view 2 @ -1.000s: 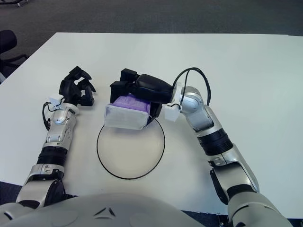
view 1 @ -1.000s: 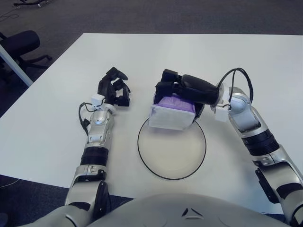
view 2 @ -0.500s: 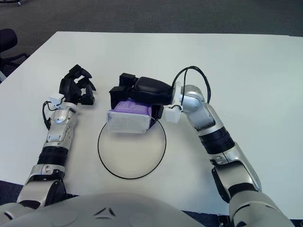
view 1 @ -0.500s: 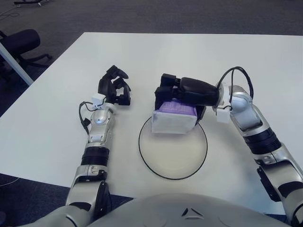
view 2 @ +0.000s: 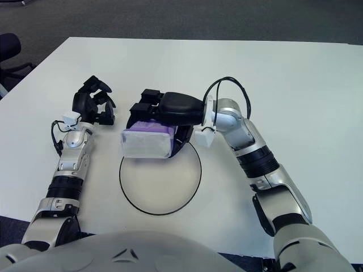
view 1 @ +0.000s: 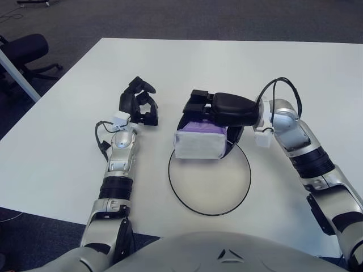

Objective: Put the tissue paper into the plate.

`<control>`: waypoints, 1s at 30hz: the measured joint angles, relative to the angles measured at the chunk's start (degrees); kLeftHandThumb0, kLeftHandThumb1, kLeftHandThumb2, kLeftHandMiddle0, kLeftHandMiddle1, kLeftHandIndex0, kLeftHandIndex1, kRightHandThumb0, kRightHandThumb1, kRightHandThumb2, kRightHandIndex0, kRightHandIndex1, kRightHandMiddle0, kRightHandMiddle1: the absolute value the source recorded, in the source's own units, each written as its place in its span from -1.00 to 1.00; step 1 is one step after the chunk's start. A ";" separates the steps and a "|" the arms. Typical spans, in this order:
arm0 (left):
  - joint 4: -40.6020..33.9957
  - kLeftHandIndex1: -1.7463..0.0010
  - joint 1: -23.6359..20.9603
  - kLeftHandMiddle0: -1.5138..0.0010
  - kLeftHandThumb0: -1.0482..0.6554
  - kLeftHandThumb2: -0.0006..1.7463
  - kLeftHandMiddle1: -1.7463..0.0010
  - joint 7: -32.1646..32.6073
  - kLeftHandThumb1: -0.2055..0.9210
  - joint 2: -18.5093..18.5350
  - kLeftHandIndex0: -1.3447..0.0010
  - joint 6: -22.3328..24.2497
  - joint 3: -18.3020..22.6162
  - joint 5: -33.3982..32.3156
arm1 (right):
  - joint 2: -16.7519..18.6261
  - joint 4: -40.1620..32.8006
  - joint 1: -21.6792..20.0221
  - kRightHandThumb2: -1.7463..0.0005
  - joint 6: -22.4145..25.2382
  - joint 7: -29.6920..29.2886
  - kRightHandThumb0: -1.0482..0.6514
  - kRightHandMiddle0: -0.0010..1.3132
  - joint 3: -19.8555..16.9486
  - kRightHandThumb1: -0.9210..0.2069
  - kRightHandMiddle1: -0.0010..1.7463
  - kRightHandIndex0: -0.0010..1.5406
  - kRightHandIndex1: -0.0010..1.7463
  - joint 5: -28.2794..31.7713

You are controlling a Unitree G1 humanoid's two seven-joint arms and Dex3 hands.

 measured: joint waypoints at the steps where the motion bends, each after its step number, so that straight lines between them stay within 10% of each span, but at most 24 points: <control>1: -0.01 -1.00 0.00 -0.18 0.22 1.00 -0.98 0.00 -0.75 0.01 -0.01 0.01 -0.03 0.10 | -0.05 0.06 0.01 0.47 -0.77 -0.62 -0.79 -1.00 -0.17 -0.95 -0.89 -1.00 -0.97 -0.77; 8: -0.28 -1.00 0.12 -0.73 -0.34 0.67 -1.00 -0.77 -0.28 0.05 -0.03 0.89 -0.09 -0.45 | -1.47 -2.24 -0.05 0.57 -4.64 -3.32 -0.84 -1.00 -2.29 -0.97 -0.99 -1.00 -1.00 -1.90; 30: -0.62 -1.00 0.42 -0.75 -0.35 0.58 -1.00 -5.18 -0.16 0.03 0.03 2.69 0.61 -4.33 | -5.78 -3.48 -1.59 0.63 -7.12 -2.12 -0.64 -1.00 -2.08 -0.71 -1.00 -1.00 -1.00 3.58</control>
